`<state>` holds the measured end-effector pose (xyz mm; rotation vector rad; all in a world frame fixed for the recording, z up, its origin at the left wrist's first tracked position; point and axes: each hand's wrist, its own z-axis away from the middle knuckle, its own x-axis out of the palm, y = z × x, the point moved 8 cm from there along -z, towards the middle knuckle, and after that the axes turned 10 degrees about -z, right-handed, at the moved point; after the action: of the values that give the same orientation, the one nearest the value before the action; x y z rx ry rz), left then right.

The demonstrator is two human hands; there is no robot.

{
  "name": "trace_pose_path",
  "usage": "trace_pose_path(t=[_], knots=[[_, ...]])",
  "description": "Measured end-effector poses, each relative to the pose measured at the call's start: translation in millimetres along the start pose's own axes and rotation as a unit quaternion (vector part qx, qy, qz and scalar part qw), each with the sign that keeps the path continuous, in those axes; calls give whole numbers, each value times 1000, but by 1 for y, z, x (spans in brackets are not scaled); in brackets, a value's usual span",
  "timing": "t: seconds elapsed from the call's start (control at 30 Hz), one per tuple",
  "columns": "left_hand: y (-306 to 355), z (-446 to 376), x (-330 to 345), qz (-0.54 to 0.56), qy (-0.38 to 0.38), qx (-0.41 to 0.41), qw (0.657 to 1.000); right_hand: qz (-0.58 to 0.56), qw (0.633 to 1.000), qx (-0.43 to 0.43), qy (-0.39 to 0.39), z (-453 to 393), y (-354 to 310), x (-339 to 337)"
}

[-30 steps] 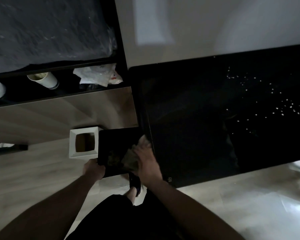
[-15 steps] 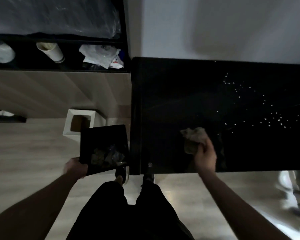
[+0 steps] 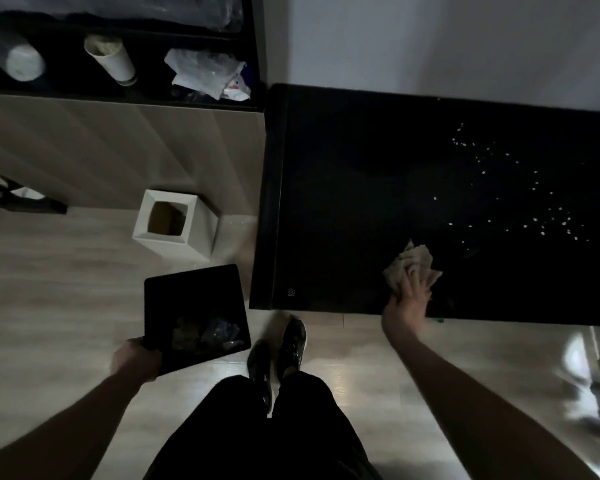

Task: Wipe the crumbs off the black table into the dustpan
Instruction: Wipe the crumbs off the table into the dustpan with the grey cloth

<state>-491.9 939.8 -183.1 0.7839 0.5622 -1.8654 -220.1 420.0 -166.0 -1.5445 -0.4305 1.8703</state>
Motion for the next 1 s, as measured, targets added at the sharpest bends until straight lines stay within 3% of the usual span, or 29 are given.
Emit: trace_pose_path(t=[0.17,0.3,0.4,0.63,0.77,1.0], knots=[[-9,25,36,-5,-50,14,999,-55,994,-61,-71,79,-54,65],[-10,49,58,-9,-77,38,996,-124,951,-93,-267,171,-116,126],[-8,61,71,-18,-89,59,994,-123,938,-79,-316,217,-128,141],[4,79,94,-33,-92,114,989,-158,962,-6,-221,213,-78,76],[24,91,102,-62,-89,145,983,-178,973,74,-125,181,-26,12],[74,127,116,-52,-79,150,984,-241,969,49,-6,102,34,-104]])
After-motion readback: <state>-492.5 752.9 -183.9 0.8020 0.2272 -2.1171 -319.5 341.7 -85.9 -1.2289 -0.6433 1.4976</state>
